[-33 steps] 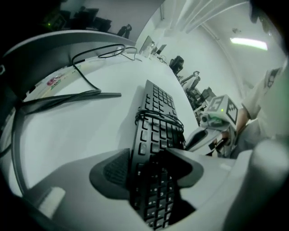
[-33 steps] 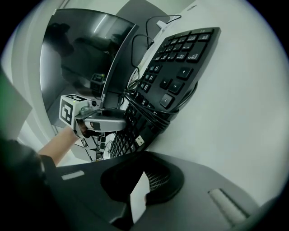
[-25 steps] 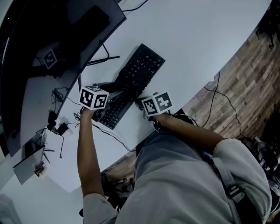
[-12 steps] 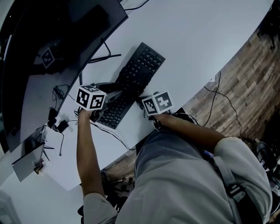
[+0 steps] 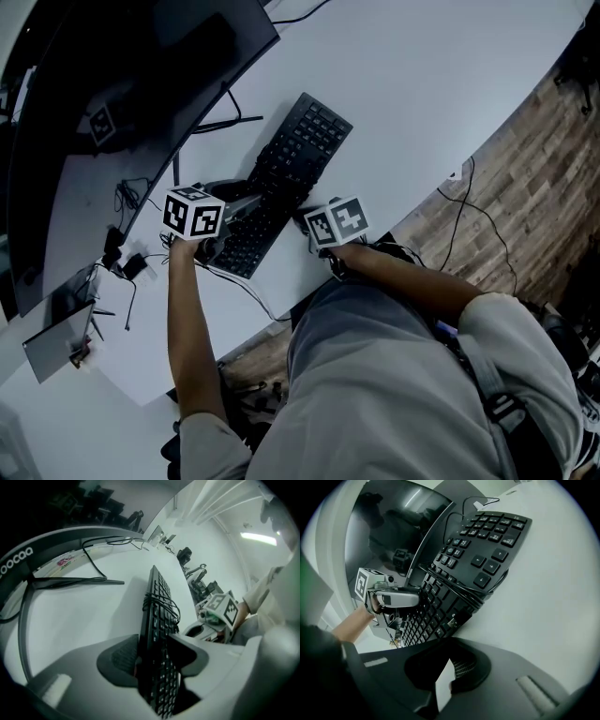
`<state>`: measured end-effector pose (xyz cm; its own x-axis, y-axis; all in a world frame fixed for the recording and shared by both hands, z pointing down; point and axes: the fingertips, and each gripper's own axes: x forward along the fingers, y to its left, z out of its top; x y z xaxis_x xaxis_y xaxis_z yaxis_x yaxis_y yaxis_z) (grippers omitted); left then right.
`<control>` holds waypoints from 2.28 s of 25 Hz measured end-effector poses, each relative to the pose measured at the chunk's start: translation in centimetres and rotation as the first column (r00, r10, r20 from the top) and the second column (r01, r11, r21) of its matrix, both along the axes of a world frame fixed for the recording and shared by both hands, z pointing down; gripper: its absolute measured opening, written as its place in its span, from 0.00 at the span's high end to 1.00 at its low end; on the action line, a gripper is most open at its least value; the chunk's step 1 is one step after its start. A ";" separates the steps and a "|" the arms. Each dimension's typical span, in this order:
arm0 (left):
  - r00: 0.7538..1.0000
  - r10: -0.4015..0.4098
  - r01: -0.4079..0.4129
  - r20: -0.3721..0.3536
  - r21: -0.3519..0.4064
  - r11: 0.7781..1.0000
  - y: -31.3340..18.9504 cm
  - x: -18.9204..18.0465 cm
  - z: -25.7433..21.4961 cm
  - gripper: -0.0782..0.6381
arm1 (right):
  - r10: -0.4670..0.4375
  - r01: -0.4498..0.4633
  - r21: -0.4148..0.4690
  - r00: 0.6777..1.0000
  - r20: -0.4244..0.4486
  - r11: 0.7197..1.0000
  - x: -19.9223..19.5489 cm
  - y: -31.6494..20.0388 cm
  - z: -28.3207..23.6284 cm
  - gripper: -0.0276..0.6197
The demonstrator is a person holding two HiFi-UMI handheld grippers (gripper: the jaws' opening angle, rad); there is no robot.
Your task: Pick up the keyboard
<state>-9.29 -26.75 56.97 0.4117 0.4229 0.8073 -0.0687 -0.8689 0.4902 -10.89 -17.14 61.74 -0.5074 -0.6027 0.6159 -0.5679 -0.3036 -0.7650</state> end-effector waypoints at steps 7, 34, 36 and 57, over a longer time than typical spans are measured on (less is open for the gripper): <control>1.000 0.009 -0.008 0.011 -0.051 0.999 1.2 -0.7 0.1 0.89 | -0.002 0.002 0.001 1.000 -0.003 1.000 -0.2 0.0 -0.1 0.96; 0.958 0.257 -0.250 0.129 -0.069 0.966 7.4 -1.1 1.2 0.89 | -0.029 0.030 0.021 0.999 -0.016 0.999 0.0 0.7 -0.3 0.96; 0.958 0.252 -0.248 0.138 -0.043 0.968 7.4 -1.2 1.1 0.89 | -0.037 0.038 0.019 0.999 -0.012 0.999 -0.1 0.6 -0.3 0.96; 0.990 0.084 -0.092 0.116 0.062 0.994 8.5 -2.6 -0.8 0.89 | -0.125 0.119 0.108 0.991 0.054 0.987 0.8 1.7 -2.6 0.96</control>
